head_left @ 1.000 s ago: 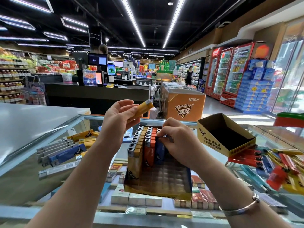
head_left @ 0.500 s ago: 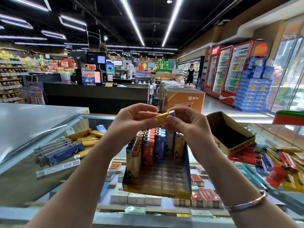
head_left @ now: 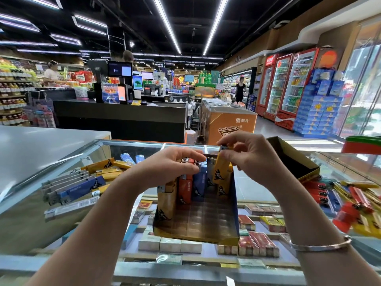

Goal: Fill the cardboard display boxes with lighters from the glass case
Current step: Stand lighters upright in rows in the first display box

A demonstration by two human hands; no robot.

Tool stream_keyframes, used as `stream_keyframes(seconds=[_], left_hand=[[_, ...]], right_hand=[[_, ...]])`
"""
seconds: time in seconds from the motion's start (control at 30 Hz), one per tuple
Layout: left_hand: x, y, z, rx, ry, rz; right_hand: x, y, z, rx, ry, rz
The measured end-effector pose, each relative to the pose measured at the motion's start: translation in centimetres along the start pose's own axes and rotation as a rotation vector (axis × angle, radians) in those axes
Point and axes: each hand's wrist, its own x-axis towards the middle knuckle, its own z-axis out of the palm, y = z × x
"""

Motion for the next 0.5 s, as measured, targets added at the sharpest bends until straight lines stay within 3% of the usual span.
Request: stream_keyframes(seconds=[0.27,0.5], left_hand=[[0.15,-0.07,0.01,-0.036,0.057,-0.024],[0.27,-0.14,0.07,-0.026,0.065,-0.019]], right_hand=[[-0.07,0.56,0.08,-0.252,-0.162,-0.032],[-0.06,0.19,0.04,-0.353,-0.188,-0.059]])
